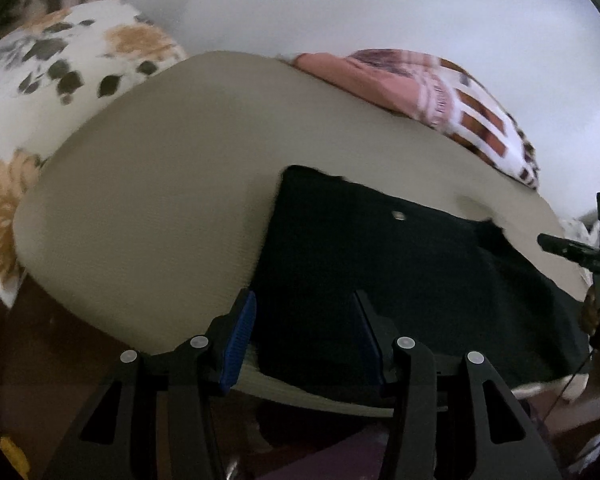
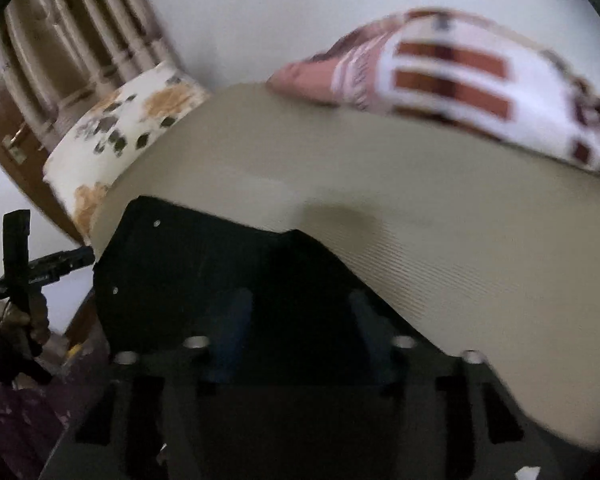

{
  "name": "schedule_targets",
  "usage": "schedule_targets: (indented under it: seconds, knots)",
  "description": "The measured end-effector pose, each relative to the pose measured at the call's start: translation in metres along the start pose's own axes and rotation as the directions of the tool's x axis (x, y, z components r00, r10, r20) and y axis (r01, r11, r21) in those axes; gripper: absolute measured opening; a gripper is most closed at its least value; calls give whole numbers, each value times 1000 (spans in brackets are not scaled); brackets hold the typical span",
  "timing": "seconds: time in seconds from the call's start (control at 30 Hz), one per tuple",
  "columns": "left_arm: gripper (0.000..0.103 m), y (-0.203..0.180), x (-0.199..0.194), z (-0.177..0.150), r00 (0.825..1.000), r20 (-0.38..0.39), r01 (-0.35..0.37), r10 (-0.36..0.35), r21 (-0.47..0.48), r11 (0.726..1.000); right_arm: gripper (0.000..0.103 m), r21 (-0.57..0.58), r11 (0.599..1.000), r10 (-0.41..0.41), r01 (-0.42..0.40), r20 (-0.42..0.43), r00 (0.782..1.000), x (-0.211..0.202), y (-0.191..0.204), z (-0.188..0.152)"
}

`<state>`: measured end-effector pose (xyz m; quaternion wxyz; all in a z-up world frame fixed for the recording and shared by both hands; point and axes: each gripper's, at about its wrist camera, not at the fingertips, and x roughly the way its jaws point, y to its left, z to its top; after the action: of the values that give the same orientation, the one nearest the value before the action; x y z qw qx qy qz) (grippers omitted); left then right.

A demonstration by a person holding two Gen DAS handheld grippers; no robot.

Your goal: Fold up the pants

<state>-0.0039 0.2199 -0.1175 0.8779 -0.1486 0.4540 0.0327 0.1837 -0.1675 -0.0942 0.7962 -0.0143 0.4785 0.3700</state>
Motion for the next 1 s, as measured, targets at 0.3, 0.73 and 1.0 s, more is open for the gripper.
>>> schedule_targets:
  seconds: [0.3, 0.73, 1.0]
  knots:
    - [50, 23, 25, -5, 996, -87, -17, 11, -67, 998, 28, -127, 991, -47, 29, -138, 989, 87, 1, 21]
    - [52, 41, 19, 6, 997, -71, -21, 13, -115, 993, 4, -106, 991, -90, 83, -64, 994, 91, 0, 29]
    - [52, 14, 27, 42, 994, -70, 95, -88, 109, 990, 4, 36, 997, -71, 70, 13, 997, 92, -17, 21]
